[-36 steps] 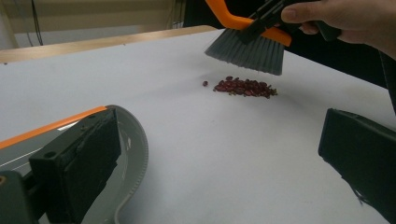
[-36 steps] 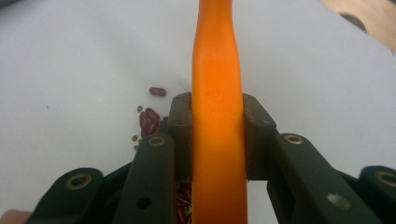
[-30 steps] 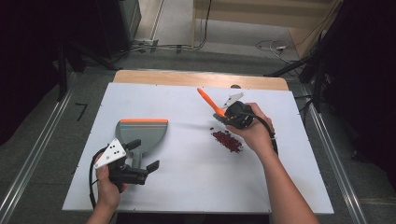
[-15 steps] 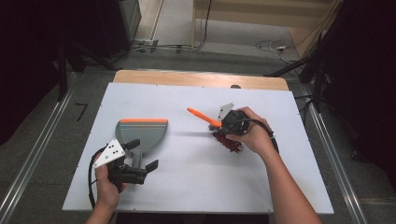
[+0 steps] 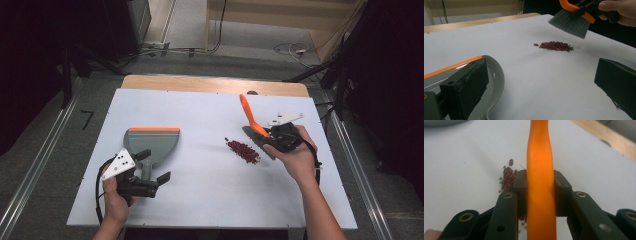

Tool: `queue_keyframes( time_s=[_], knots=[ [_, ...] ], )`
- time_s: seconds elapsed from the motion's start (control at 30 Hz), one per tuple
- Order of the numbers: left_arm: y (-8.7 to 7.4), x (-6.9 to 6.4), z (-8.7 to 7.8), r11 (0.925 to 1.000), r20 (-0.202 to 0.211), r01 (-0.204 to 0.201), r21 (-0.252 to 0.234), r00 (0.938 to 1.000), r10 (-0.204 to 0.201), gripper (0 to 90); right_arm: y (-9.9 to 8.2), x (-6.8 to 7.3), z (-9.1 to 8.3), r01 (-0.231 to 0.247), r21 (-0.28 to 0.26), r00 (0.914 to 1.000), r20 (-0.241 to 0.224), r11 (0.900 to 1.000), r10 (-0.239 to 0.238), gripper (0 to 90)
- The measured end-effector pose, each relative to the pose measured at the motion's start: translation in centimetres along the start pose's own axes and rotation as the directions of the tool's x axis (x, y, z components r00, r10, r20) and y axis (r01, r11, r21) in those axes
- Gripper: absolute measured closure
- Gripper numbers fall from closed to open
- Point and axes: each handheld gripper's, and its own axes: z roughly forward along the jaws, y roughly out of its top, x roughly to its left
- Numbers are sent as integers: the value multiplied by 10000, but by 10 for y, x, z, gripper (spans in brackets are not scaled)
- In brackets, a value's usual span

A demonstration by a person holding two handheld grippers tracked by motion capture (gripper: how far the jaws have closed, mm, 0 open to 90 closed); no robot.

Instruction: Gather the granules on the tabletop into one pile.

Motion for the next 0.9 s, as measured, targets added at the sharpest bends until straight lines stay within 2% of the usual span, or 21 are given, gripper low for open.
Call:
queue_keyframes(
  time_s=[0.1, 0.2, 0.27, 0.4, 0.6, 0.67, 0.73, 0.9],
  knots=[
    [0, 0, 0, 10000, -22, 3, -6, 10000, -3, 0, -17, -3, -11, -1017, -311, 9948, -89, 9943, 1015, 688],
    [0, 1, -1, 10000, -59, 21, -74, 10000, -21, 0, -34, -6, -19, -1871, -620, 9818, -443, 9804, 1845, 688],
    [0, 1, -2, 9999, -94, 31, -127, 10000, -32, 0, -46, -7, -25, -2130, -780, 9768, -388, 9739, 2106, 688],
    [0, 2, -3, 9997, -128, 104, -214, 9999, -106, 0, -67, -14, -36, -2880, -980, 9576, -391, 9526, 2855, 688],
    [0, 4, -6, 9995, -191, 109, -281, 9998, -114, 0, -91, -25, -45, -3690, -1169, 9294, -453, 9220, 3662, 688],
    [0, 5, -7, 9995, -229, 130, -297, 9996, -136, 0, -95, -28, -46, -3950, -1259, 9187, -517, 9100, 3916, 688],
    [0, 5, -8, 9994, -239, 158, -319, 9996, -165, 0, -97, -31, -46, -4116, -1382, 9114, -594, 9008, 4073, 688],
    [0, 5, -8, 9991, -232, 214, -364, 9995, -223, 0, -98, -33, -46, -4151, -1421, 9098, -604, 8986, 4107, 688]
  ],
)
